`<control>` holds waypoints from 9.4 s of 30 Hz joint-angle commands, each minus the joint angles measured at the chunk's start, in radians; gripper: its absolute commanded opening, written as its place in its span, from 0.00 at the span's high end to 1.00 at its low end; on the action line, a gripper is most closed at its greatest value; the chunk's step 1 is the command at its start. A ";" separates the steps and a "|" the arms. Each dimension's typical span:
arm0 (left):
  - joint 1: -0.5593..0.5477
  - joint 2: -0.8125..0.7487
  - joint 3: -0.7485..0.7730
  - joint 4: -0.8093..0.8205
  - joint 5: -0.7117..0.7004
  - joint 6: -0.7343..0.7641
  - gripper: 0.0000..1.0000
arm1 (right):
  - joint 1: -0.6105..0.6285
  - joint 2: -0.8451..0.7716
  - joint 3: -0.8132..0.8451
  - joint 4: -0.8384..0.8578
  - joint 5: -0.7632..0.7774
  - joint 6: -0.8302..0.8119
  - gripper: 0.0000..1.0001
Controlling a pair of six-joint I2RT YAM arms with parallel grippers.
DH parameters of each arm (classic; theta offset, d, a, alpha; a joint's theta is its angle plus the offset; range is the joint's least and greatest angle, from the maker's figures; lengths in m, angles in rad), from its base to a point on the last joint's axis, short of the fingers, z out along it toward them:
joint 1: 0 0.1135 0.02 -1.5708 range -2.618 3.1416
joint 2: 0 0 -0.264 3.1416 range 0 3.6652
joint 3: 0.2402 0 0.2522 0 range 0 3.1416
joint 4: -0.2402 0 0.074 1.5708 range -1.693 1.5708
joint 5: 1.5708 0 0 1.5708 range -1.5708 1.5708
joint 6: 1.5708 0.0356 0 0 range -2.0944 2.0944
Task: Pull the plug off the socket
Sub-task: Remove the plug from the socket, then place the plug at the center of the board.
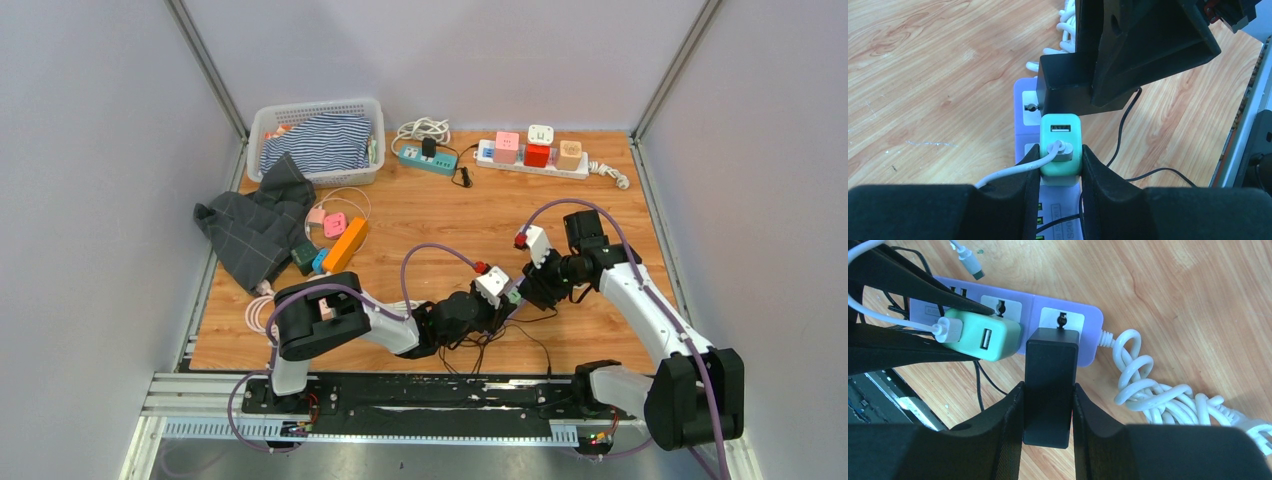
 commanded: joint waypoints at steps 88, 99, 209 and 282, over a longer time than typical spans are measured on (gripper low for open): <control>0.024 0.067 -0.004 -0.153 -0.034 0.012 1.00 | -0.017 -0.046 0.006 -0.015 0.055 0.052 1.00; 0.024 0.068 -0.003 -0.153 -0.033 0.014 1.00 | 0.037 -0.008 0.030 -0.157 -0.227 -0.075 1.00; 0.122 -0.459 -0.228 -0.205 0.416 0.201 0.18 | -0.053 -0.157 0.076 -0.181 -0.277 -0.058 1.00; 0.062 -0.386 -0.094 -0.257 0.649 0.415 1.00 | -0.059 -0.162 0.038 -0.512 -0.648 -0.686 1.00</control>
